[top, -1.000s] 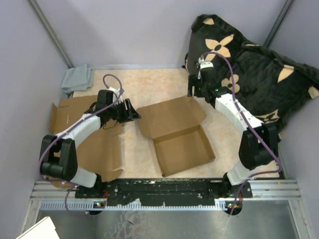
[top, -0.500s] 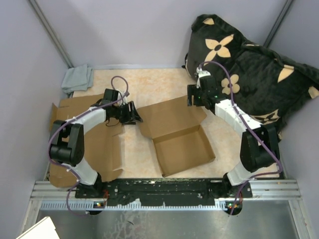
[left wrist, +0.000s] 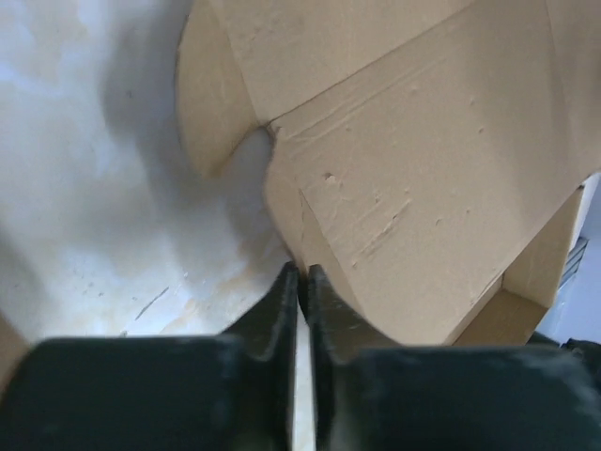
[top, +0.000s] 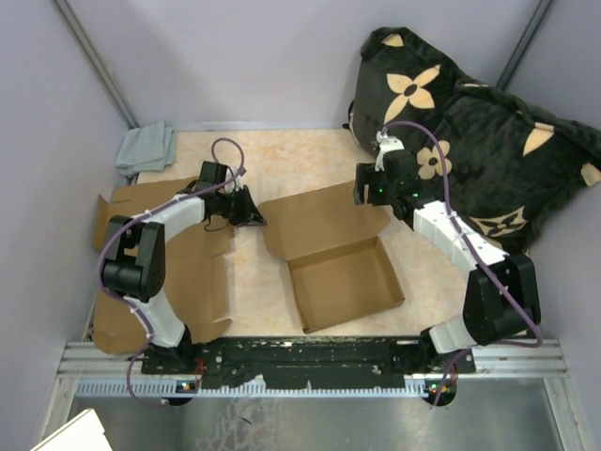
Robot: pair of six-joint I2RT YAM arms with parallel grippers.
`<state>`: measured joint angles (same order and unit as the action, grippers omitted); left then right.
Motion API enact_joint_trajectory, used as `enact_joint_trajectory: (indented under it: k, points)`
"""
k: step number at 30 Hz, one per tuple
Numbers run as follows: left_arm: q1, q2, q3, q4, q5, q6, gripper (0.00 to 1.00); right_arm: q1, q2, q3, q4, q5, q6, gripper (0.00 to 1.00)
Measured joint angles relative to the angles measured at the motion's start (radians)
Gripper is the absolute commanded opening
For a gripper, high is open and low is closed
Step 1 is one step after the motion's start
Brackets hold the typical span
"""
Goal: Fold the paper box
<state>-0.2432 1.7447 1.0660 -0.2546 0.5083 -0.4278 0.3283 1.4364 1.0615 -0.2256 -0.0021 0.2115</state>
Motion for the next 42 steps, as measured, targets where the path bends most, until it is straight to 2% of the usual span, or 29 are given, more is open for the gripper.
enact_joint_trajectory:
  k: [7, 14, 20, 24, 30, 32, 37, 42]
  points:
    - [-0.01, 0.003, 0.1, -0.018, -0.019, 0.05, 0.0, 0.0, 0.0, -0.002, -0.008, 0.0, 0.0, 0.75]
    - [-0.033, -0.195, 0.112, 0.026, -0.05, 0.194, 0.0, -0.01, 0.0, -0.001, -0.034, 0.0, -0.013, 0.76]
    - [-0.048, -0.396, -0.055, 0.225, -0.053, 0.293, 0.0, -0.022, -0.001, 0.022, -0.112, 0.013, -0.063, 0.76]
    - [-0.066, -0.452, -0.163, 0.307, -0.079, 0.342, 0.0, -0.023, -0.019, 0.034, -0.144, 0.045, -0.09, 0.77]
    - [-0.084, -0.521, -0.218, 0.37, -0.098, 0.395, 0.0, -0.034, -0.081, 0.034, -0.154, 0.045, -0.125, 0.77]
    - [-0.087, -0.54, -0.224, 0.392, -0.102, 0.407, 0.0, -0.047, -0.093, 0.034, -0.15, 0.016, -0.134, 0.73]
    - [-0.093, -0.557, -0.228, 0.424, -0.109, 0.428, 0.0, -0.058, -0.093, 0.034, -0.161, -0.1, -0.147, 0.39]
    - [-0.096, -0.563, -0.24, 0.436, -0.124, 0.433, 0.0, -0.059, -0.093, 0.034, -0.192, -0.215, -0.151, 0.14]
